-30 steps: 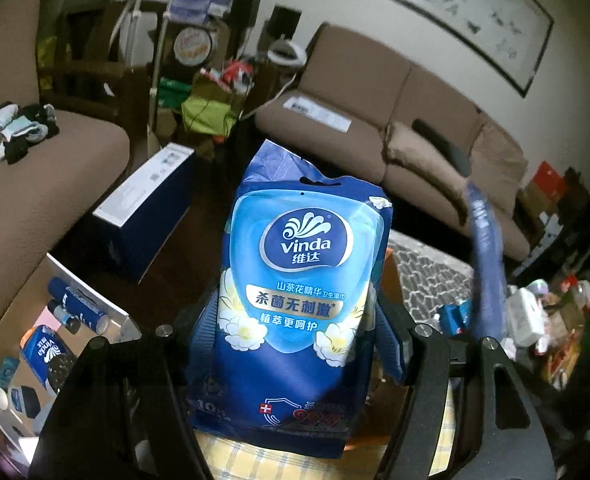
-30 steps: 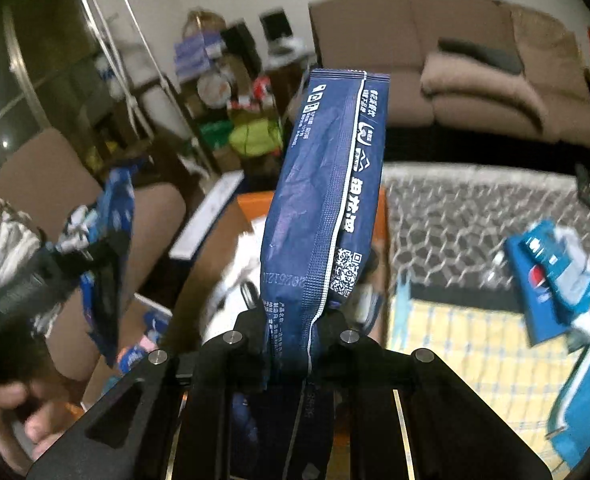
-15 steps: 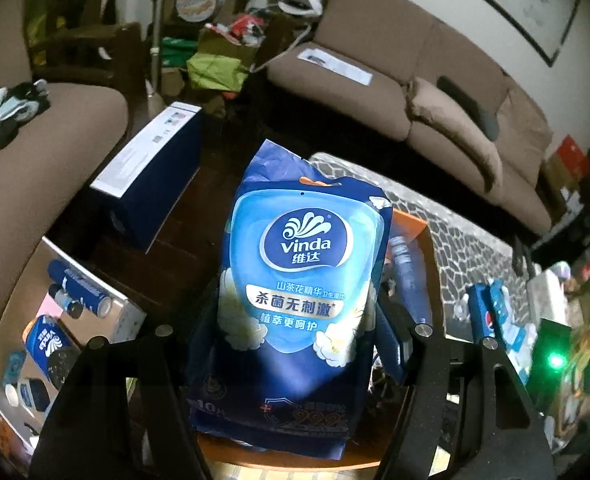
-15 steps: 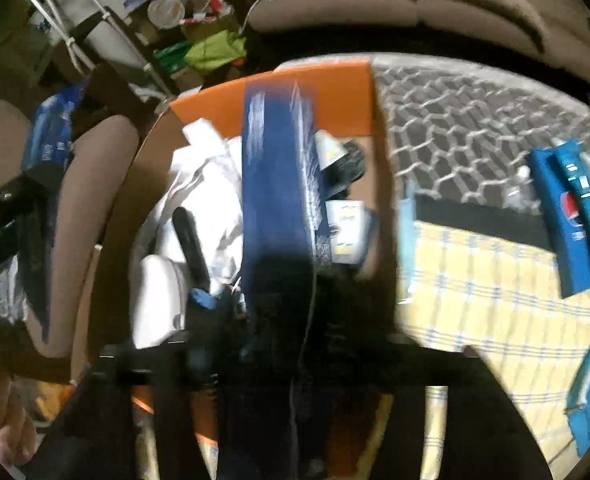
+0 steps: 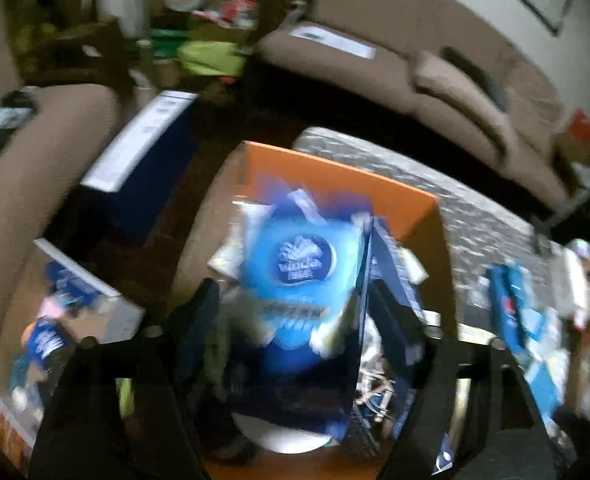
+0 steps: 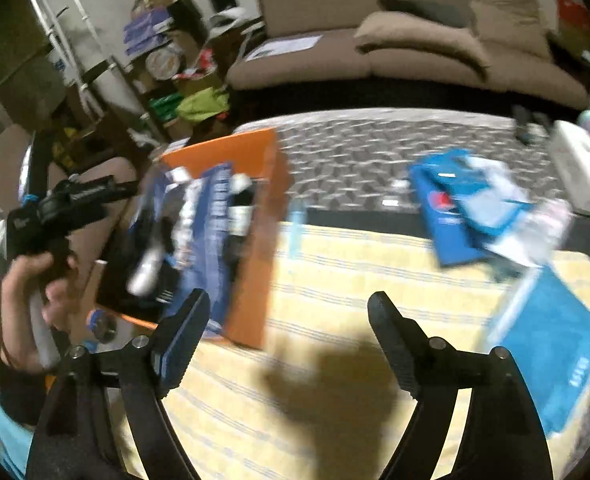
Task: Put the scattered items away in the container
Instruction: 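Open the left tool over the orange box while the right tool drops the dark blue box inside, then grasp the clear plastic juice bottle with the right tool and lift it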
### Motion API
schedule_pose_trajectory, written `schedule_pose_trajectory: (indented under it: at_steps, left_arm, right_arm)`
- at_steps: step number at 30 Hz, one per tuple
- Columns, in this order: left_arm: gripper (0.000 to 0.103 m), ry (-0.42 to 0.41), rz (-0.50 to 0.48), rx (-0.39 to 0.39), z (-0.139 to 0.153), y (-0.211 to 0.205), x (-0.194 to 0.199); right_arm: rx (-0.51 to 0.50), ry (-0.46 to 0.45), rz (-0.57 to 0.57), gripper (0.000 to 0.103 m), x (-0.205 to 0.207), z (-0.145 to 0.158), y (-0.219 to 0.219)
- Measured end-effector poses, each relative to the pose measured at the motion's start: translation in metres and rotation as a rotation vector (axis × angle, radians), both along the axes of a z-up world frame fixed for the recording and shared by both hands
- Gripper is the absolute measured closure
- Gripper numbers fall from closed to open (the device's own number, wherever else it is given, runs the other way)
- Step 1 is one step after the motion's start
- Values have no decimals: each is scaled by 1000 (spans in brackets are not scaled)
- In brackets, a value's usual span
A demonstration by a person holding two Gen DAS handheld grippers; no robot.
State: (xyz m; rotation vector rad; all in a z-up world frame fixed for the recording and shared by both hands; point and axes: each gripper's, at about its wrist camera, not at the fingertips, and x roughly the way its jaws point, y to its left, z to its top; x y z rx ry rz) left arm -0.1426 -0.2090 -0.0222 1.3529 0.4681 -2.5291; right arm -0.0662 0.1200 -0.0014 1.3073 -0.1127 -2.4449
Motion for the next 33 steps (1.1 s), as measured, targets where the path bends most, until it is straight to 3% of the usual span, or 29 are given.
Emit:
schedule_pose_trajectory:
  at_steps: [2,4,7,10,13,17,24,27,30,31,33]
  left_arm:
    - [9,71,7,-30,15,10,13]
    - [3,150,-52,-50,32,26,27]
    - [3,222,-117,-82,47,47,45]
    - [3,250,-152,-54,50,61,61]
    - [3,240,-190,9,47,73,75]
    - [3,217,-254,3,45,89,93]
    - [3,188,-285,32,39,105,101]
    - [3,172,-313,44,36,113,102]
    - [3,169,-324,-22,36,121,105]
    - [3,172,-321,-55,39,123,107]
    - [3,188,-324,-77,43,125,110]
  right_arm:
    - [36,21,-49,19,10,2,36]
    - [62,34,-108,19,13,-1,67]
    - [26,38,-246,19,19,-11,125]
    - [-56,-16,-376,19,22,-29,170]
    - [-81,-80,-440,19,20,-44,197]
    - [-93,-90,-478,19,23,-48,218]
    - [40,-84,-448,19,29,-56,226]
    - [9,-71,-431,19,31,-62,234]
    - [-45,-58,-460,16,36,-66,248]
    - [-68,-57,-490,11,37,-69,254]
    - [-103,-95,-549,9,30,-73,263]
